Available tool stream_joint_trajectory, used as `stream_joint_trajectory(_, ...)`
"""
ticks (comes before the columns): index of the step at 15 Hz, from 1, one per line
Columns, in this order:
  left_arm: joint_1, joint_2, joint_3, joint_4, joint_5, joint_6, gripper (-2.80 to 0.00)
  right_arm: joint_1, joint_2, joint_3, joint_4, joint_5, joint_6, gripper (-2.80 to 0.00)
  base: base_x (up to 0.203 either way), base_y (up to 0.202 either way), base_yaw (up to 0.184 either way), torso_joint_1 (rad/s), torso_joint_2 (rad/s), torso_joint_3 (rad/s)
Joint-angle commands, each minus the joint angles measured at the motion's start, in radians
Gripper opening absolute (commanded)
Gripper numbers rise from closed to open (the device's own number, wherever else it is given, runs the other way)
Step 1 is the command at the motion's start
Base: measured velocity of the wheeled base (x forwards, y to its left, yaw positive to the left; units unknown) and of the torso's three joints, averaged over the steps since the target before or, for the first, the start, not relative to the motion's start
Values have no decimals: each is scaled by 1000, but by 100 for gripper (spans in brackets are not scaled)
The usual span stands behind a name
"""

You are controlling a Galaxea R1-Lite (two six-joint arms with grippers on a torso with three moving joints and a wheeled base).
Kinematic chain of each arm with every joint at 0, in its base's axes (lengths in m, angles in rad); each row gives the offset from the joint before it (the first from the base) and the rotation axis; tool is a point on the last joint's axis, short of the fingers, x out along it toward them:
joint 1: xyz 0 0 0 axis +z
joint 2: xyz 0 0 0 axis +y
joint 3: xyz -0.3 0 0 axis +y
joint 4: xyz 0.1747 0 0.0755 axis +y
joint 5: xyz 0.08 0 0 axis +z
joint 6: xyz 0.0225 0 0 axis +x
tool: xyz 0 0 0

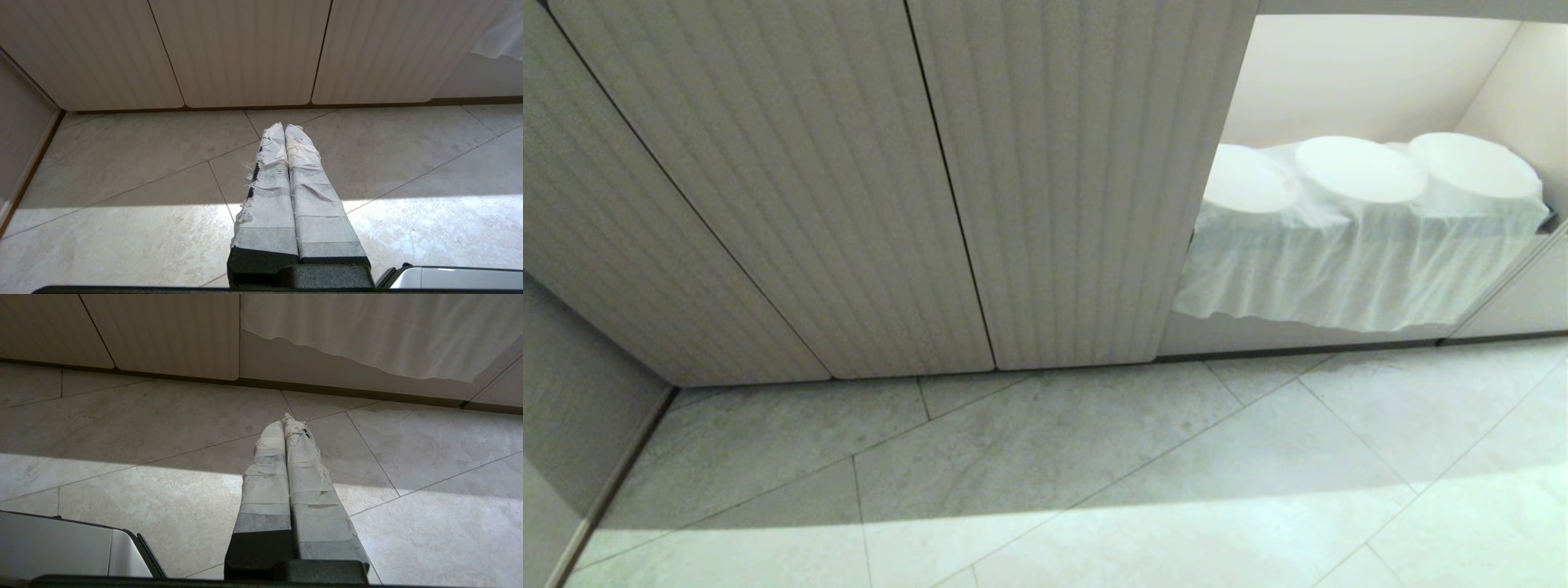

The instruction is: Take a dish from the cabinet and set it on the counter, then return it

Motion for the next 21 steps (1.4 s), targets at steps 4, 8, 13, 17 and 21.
stream_joint_trajectory(4,1,0,0,0,1,-1,-280,0,2,0,0,1,0,-280,0,0,0,0,0,0)
stream_joint_trajectory(8,1,0,0,0,1,-1,-280,0,2,0,0,1,0,-280,0,0,0,0,0,0)
stream_joint_trajectory(13,1,0,0,0,1,-1,-280,0,2,-1,0,1,0,-280,0,0,0,0,0,0)
stream_joint_trajectory(17,1,0,0,0,1,-1,-280,0,2,0,0,1,0,-280,0,0,0,0,0,0)
stream_joint_trajectory(21,1,0,0,0,1,-1,-280,0,2,0,0,1,0,-280,0,0,0,0,0,0)
